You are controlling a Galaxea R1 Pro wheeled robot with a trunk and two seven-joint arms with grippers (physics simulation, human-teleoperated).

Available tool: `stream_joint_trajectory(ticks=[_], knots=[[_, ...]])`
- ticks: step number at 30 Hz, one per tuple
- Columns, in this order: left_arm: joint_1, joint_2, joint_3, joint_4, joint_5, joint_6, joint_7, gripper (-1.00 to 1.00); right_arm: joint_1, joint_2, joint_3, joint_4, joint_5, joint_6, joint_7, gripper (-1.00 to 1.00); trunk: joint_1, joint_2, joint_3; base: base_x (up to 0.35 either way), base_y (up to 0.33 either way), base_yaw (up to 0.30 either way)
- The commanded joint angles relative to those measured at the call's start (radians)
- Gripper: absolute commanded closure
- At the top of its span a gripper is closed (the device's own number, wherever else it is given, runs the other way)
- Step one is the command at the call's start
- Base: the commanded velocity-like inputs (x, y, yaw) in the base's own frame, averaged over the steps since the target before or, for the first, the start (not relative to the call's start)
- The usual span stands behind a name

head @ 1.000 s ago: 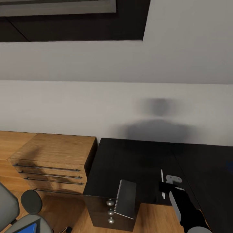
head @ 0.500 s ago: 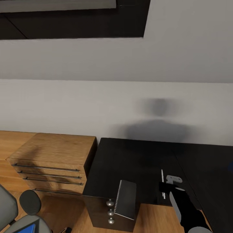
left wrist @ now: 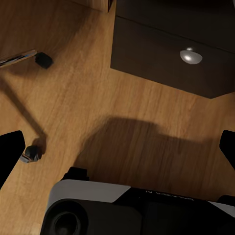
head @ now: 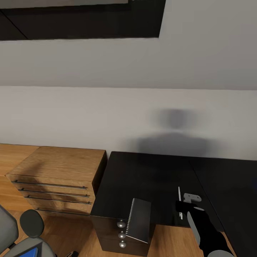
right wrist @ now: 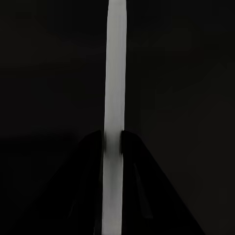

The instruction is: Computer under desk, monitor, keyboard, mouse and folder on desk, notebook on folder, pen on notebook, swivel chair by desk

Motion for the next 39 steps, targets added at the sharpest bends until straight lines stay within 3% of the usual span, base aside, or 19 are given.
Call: stream_joint_trajectory(ticks=[1,39], knots=[[-0.001,0.001,-0.008,0.000,0.011,-0.004,0.008,-1.00,-0.001,0.000,0.000,-0.002,0.003,0.006,0.000,1.00,0.004,-0.009,-0.005,0.000,0.000,0.000],[0.000,0.001,-0.008,0.000,0.010,-0.005,0.007,-1.00,-0.001,-0.001,0.000,-0.002,0.003,0.004,0.001,1.00,0.150,-0.275,-0.124,0.000,0.000,0.000]])
